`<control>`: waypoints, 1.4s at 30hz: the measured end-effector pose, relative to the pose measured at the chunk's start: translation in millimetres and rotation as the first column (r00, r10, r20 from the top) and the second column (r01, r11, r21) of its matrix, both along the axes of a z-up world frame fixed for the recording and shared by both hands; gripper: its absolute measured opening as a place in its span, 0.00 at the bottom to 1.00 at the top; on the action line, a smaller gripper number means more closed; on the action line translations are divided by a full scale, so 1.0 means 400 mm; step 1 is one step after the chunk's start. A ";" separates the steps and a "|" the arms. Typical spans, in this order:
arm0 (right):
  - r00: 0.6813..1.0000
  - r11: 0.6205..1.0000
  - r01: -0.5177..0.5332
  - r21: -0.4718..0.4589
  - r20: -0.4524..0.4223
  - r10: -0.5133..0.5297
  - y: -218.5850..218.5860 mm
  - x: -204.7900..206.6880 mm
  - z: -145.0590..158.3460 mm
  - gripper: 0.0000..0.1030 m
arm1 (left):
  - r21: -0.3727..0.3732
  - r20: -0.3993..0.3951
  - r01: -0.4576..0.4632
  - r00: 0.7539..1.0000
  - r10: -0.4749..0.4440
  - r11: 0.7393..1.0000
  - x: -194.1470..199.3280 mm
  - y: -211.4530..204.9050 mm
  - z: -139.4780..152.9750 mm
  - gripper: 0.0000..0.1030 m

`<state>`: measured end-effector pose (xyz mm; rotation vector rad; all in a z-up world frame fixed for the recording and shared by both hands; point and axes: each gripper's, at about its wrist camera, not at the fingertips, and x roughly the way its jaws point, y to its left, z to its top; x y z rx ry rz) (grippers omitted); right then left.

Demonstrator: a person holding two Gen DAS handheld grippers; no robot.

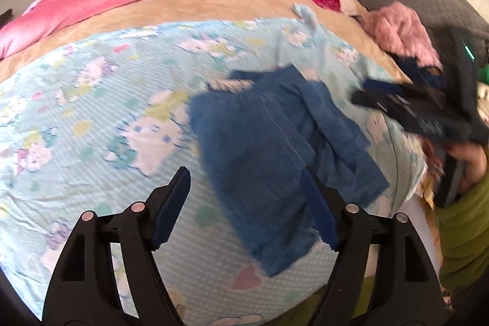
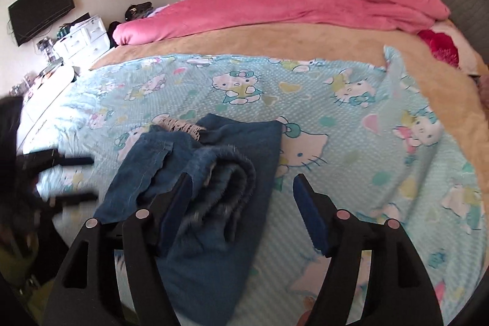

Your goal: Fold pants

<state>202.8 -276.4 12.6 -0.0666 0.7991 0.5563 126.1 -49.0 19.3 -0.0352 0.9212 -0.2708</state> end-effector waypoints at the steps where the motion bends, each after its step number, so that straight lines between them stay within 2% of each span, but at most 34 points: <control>1: 1.000 1.000 -0.011 -0.004 0.013 0.011 -0.006 -0.022 0.005 0.65 | -0.001 -0.001 -0.017 1.000 0.017 1.000 0.008 0.012 0.004 0.65; 5: 0.998 0.998 -0.061 0.004 0.030 0.060 0.004 -0.079 0.016 0.65 | -0.005 -0.003 -0.041 0.999 0.041 0.999 0.035 0.020 0.010 0.63; 7: 0.993 0.994 -0.111 0.001 0.040 0.111 0.029 -0.106 0.020 0.63 | 0.006 -0.004 -0.025 1.000 0.025 1.000 0.048 0.003 0.007 0.51; 9: 0.980 0.981 -0.191 -0.020 0.047 0.192 0.065 -0.139 0.026 0.45 | 0.020 -0.013 -0.008 1.000 0.008 1.000 0.068 -0.017 -0.001 0.48; 14: 0.911 0.907 -0.387 -0.164 0.082 0.404 0.168 -0.214 0.008 0.40 | 0.054 -0.073 -0.011 0.997 0.015 0.998 0.138 -0.030 -0.046 0.48; 16: 0.876 0.868 -0.433 -0.242 0.113 0.469 0.203 -0.231 -0.007 0.40 | 0.059 -0.111 -0.016 0.994 0.022 0.998 0.165 -0.023 -0.072 0.48; 18: 0.849 0.842 -0.461 -0.279 0.136 0.510 0.226 -0.236 -0.023 0.40 | 0.050 -0.135 -0.024 0.990 0.030 0.998 0.179 -0.015 -0.091 0.49; 20: 0.837 0.819 -0.485 -0.307 0.107 0.537 0.250 -0.217 -0.055 0.39 | 0.040 -0.146 -0.028 0.989 0.033 0.999 0.185 -0.012 -0.102 0.49; 21: 0.835 0.810 -0.503 -0.301 0.072 0.545 0.253 -0.209 -0.070 0.14 | 0.043 -0.147 -0.028 0.989 0.034 0.999 0.186 -0.013 -0.106 0.49; 22: 0.829 0.801 -0.534 -0.270 0.017 0.559 0.255 -0.200 -0.081 0.04 | 0.049 -0.147 -0.026 0.989 0.033 0.998 0.187 -0.015 -0.109 0.50; 24: 0.815 0.795 -0.571 -0.203 -0.029 0.578 0.234 -0.210 -0.069 0.04 | 0.054 -0.147 -0.027 0.989 0.034 0.998 0.188 -0.013 -0.112 0.54; 27: 0.805 0.783 -0.585 -0.210 -0.030 0.593 0.209 -0.239 -0.069 0.04 | 0.048 -0.147 -0.031 0.988 0.037 0.998 0.193 -0.012 -0.118 0.56; 29: 0.817 0.785 -0.572 -0.238 -0.081 0.571 0.209 -0.236 -0.114 0.04 | 0.043 -0.147 -0.036 0.988 0.042 0.998 0.195 -0.012 -0.122 0.58; 32: 0.840 0.822 -0.542 -0.174 -0.099 0.533 0.197 -0.225 -0.125 0.05 | 0.036 -0.134 -0.048 0.990 0.052 0.998 0.187 -0.013 -0.118 0.59; 34: 0.848 0.835 -0.530 -0.150 -0.088 0.523 0.183 -0.230 -0.101 0.14 | 0.034 -0.122 -0.051 0.991 0.054 0.998 0.177 -0.013 -0.110 0.59; 35: 0.854 0.843 -0.519 -0.138 -0.081 0.513 0.173 -0.231 -0.086 0.25 | 0.032 -0.116 -0.049 0.992 0.052 0.998 0.171 -0.013 -0.103 0.59; 36: 0.864 0.852 -0.504 -0.145 -0.069 0.499 0.163 -0.233 -0.074 0.29 | 0.029 -0.100 -0.047 0.994 0.050 0.998 0.163 -0.014 -0.090 0.61; 40: 0.916 0.905 -0.399 -0.149 -0.014 0.401 0.112 -0.231 -0.018 0.39 | 0.021 -0.053 -0.059 0.997 0.060 0.998 0.147 -0.015 -0.050 0.68; 42: 0.945 0.935 -0.320 -0.152 0.018 0.327 0.077 -0.217 0.008 0.48 | 0.015 -0.032 -0.063 0.997 0.063 0.998 0.142 -0.017 -0.030 0.71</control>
